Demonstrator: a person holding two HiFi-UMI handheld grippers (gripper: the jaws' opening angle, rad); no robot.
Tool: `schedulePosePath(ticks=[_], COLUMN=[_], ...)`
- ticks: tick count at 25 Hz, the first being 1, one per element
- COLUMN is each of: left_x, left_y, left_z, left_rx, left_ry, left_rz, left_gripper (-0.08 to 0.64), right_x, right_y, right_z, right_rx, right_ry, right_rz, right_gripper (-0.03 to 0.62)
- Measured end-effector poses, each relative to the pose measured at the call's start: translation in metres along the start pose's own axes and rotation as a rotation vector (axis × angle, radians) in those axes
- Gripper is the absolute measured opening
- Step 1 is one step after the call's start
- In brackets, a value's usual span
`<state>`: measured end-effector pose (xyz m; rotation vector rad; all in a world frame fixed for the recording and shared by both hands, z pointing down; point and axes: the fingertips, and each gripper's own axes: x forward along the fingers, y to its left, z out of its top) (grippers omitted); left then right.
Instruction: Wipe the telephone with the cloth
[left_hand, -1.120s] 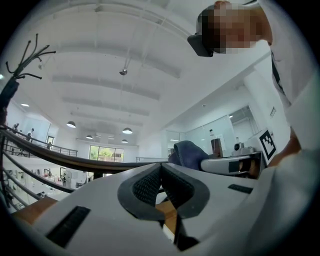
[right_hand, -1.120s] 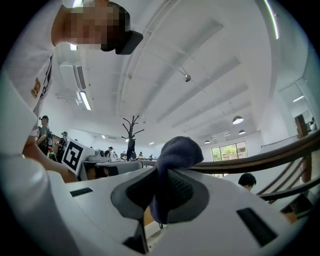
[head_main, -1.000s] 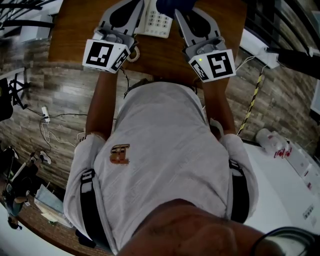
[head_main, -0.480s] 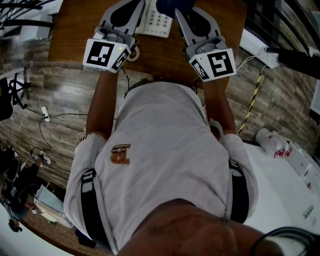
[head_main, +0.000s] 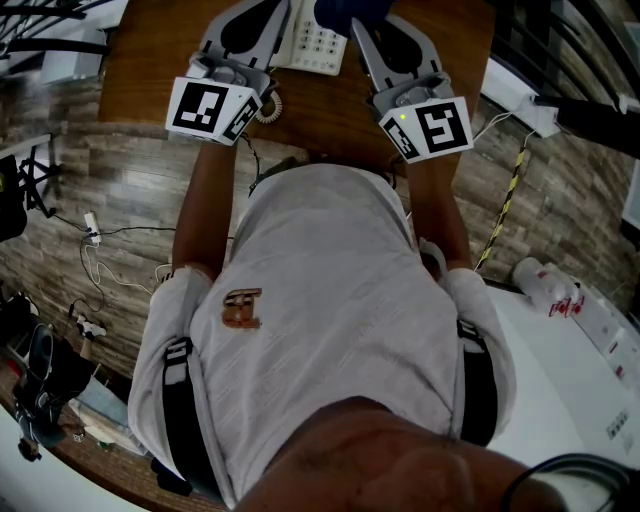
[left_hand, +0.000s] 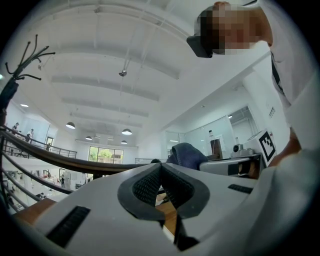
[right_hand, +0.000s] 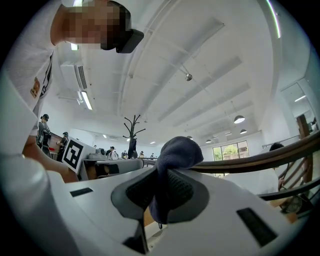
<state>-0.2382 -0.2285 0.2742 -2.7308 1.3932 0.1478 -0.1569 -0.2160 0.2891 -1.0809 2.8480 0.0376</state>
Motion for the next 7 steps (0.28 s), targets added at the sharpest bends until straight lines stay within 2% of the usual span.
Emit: schedulePosePath(ticks=[7], left_x=[-0.0042], left_y=[-0.0022], left_z=[0.0003], left_rx=[0.003], left_ry=[0.001], left_rz=[0.0], left_gripper=[0.018], right_x=[-0.0025], right_y=[0.0041], right_z=[-0.0002], right_rx=[-0.001], right_ry=[0.003], right_rz=[0.0], right_gripper=[0.06])
